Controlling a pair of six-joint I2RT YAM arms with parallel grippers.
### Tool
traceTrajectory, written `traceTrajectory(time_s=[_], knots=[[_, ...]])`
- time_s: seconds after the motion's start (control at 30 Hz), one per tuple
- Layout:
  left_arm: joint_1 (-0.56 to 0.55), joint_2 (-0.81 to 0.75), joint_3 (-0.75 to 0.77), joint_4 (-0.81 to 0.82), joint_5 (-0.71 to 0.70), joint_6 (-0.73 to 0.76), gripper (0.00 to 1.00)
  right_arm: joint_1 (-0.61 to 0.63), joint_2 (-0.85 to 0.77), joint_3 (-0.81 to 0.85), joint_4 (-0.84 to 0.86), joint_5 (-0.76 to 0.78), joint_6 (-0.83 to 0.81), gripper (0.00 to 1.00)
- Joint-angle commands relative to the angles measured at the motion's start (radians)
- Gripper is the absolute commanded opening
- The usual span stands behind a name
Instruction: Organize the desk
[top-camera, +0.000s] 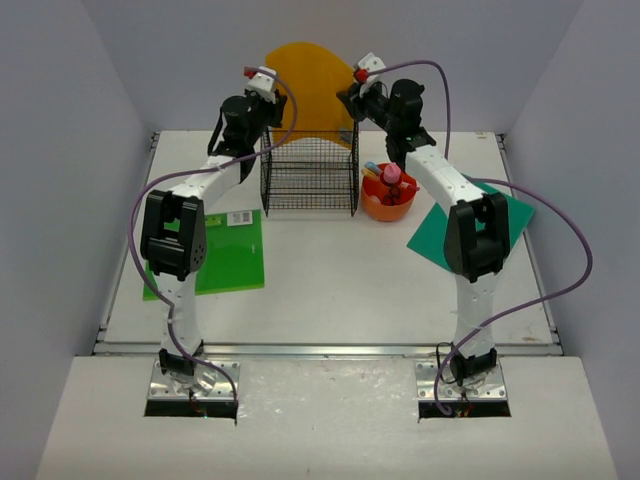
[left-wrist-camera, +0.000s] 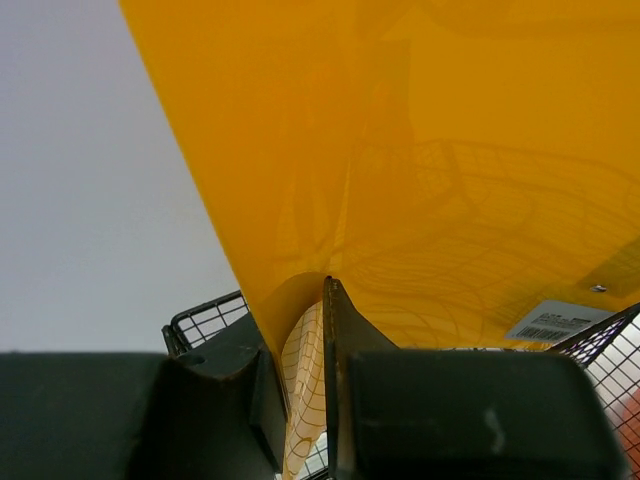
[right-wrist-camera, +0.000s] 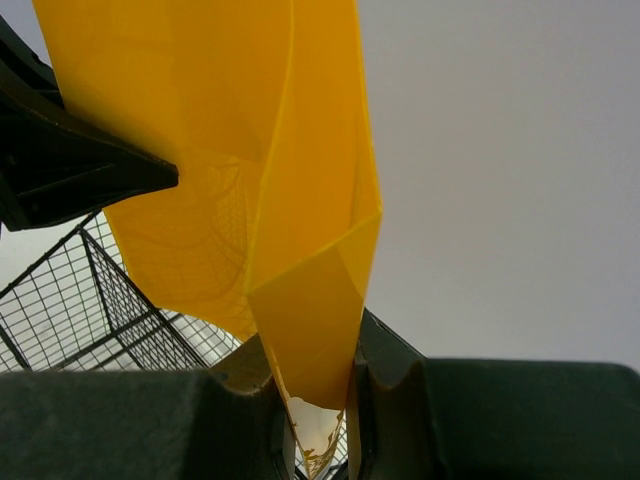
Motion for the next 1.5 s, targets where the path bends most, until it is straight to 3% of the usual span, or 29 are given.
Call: traceTrajectory(time_s=[0.0,0.4,0.5,0.6,0.63,0.73,0.8,1.07,1.33,1.47], knots=[[0.043,0.007,-0.015,-0.011,-0.160,0.030,0.11,-0.008,-0.023,0.020,0.074,-0.011,-0.001,0.02],[0.043,0.017,-0.055,-0.019,-0.147,0.019,0.15,-0.008,0.028,0.045,0.033,-0.020,-0.008,0.05],[0.043,0.013,-0.053,-0.024,-0.144,0.015,0.23,-0.010,0.042,0.056,0.025,-0.010,-0.014,0.09],[0.043,0.010,-0.044,-0.033,-0.147,0.013,0.45,-0.010,0.052,0.072,0.015,-0.003,-0.017,0.29],[0.043,0.006,-0.031,-0.044,-0.153,0.010,0.59,-0.010,0.054,0.090,0.007,0.001,-0.016,0.43],[0.043,-0.009,-0.008,-0.056,-0.160,0.009,0.80,-0.010,0.052,0.127,-0.023,0.008,-0.013,0.73],[0.043,-0.029,0.012,-0.056,-0.161,0.008,0.86,-0.010,0.043,0.146,-0.026,0.014,-0.011,0.82],[0.041,-0.154,0.114,-0.115,-0.110,-0.034,0.88,-0.010,-0.039,0.203,-0.047,0.011,-0.011,0.88],[0.041,-0.381,0.050,-0.178,-0.047,-0.047,0.86,-0.011,-0.217,0.120,-0.057,0.008,-0.008,0.84],[0.084,-0.533,-0.005,-0.446,-0.042,0.055,0.88,-0.022,-0.409,-0.042,-0.216,-0.047,0.001,0.84]])
